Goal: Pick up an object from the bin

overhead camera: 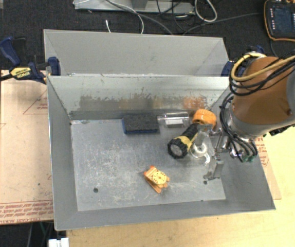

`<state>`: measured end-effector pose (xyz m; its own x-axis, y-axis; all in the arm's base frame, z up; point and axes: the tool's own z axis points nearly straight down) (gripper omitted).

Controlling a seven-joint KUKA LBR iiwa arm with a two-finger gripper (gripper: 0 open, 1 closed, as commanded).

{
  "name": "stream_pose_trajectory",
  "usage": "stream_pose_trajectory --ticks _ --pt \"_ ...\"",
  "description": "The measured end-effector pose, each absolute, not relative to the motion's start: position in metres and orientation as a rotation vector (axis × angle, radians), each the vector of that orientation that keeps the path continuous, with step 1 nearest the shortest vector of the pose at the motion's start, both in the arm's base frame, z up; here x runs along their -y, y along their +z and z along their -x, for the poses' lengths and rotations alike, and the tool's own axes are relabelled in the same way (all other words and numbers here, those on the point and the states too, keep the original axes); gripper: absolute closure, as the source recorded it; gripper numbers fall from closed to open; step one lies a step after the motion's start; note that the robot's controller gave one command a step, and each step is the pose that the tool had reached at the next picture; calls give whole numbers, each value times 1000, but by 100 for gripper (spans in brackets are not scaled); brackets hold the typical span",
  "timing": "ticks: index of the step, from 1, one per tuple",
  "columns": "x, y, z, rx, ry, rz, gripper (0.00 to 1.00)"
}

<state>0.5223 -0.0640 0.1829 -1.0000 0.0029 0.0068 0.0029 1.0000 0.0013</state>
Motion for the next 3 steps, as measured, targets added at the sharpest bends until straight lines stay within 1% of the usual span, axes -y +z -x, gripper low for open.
stream_pose_trajectory --ticks 1,2,3 --pt "64 187 -524 3143 -1 -1 0" --pt "108 80 -605 3080 -4 -669 0" --pt "77 79 -612 3138 15 -481 0"
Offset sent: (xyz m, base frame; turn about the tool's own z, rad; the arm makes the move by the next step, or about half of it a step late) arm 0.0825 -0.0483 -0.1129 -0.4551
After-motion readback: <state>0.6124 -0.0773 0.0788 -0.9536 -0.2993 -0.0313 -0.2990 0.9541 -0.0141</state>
